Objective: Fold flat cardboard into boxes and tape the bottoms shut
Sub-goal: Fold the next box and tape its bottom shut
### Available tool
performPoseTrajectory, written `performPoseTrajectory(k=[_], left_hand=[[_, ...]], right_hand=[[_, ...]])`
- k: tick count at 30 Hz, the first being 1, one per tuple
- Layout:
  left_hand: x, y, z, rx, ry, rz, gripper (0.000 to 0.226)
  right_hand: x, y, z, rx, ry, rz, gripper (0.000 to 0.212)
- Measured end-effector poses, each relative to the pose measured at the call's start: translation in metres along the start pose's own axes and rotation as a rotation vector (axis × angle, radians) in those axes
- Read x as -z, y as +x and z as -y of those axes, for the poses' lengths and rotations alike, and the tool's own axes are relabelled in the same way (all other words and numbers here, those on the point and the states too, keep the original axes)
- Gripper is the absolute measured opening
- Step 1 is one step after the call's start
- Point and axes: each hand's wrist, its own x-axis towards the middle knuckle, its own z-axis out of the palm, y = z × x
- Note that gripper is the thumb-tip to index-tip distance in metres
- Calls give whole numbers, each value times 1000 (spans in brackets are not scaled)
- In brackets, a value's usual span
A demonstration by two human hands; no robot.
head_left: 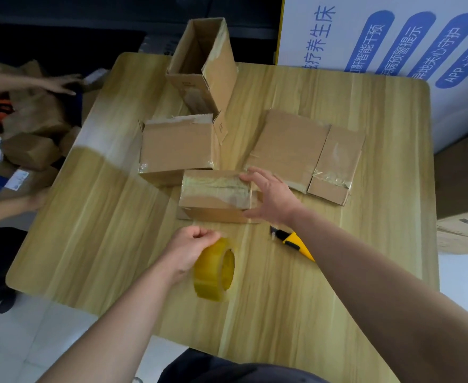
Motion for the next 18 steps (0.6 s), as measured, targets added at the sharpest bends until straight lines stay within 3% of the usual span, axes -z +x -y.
performPoseTrajectory(k=[4,11,18], left_hand=[[36,-10,-26,-99,76,52,19],[56,-4,-70,-118,-52,177,13],[52,20,-67,-34,-201,124,24]], right_hand=[[4,-4,3,60,-18,31,90],[3,-30,-4,64,-201,143,86],[-30,-56,6,-217,255,-27,65]])
